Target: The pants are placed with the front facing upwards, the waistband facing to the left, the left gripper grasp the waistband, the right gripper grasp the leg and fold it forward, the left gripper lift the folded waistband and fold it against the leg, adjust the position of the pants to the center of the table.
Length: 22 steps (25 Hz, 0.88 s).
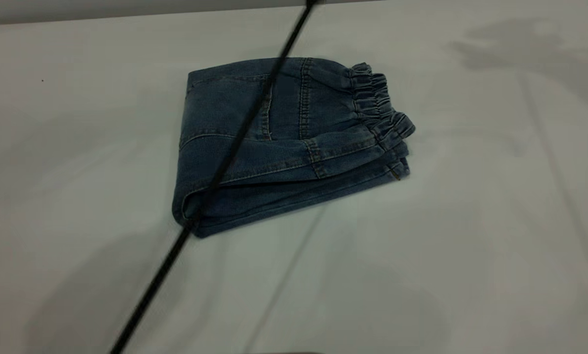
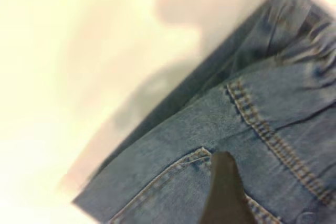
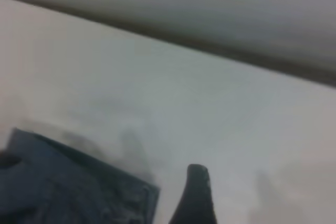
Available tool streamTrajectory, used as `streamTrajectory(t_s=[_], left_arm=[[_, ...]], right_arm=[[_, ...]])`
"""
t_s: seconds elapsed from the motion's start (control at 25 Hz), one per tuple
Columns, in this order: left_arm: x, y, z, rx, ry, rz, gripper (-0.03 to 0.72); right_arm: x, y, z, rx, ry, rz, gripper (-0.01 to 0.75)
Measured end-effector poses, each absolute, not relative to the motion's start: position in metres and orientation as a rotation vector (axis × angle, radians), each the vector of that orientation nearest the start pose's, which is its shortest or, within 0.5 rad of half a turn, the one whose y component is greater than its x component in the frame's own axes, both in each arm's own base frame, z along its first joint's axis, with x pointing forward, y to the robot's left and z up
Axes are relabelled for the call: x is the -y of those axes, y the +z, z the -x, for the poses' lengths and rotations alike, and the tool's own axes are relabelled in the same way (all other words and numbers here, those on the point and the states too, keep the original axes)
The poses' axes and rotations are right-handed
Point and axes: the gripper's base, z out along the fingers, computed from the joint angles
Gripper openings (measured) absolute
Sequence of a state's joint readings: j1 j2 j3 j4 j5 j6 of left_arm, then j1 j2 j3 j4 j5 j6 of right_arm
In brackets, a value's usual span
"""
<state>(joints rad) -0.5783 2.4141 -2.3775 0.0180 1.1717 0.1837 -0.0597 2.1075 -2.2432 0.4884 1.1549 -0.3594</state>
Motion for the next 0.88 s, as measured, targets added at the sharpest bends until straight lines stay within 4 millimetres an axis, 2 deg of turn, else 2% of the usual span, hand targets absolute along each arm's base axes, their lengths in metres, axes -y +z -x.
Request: streamTrajectory(t_s=[0.32,0.52,0.64,0.72,0.88], left_arm=[[0.261,0.349,-0.411,-2.317,-0.111,-0.844,0.454],[0.233,0.424,-0.379,-2.183,-0.092,-0.719,0.454],[0.215,0.466,-0.353,-2.106,-0.117,-0.645,0.454],[0.201,0.489,-0.332,-2.065,-0.132,-0.614,0.454],[0.172,0.512,-0.289,-2.051,-0.143,-0.589,0.454]], right_arm=[[-0.017,0.468,-0.388,-2.224,0.433,0.301,0.537],[-0.017,0.514,-0.339,-2.142,0.411,0.193,0.537],[-0.018,0.530,-0.314,-2.114,0.440,0.126,0.537],[-0.019,0.532,-0.297,-2.120,0.450,0.109,0.537],[-0.021,0.520,-0.260,-2.178,0.465,0.088,0.537]])
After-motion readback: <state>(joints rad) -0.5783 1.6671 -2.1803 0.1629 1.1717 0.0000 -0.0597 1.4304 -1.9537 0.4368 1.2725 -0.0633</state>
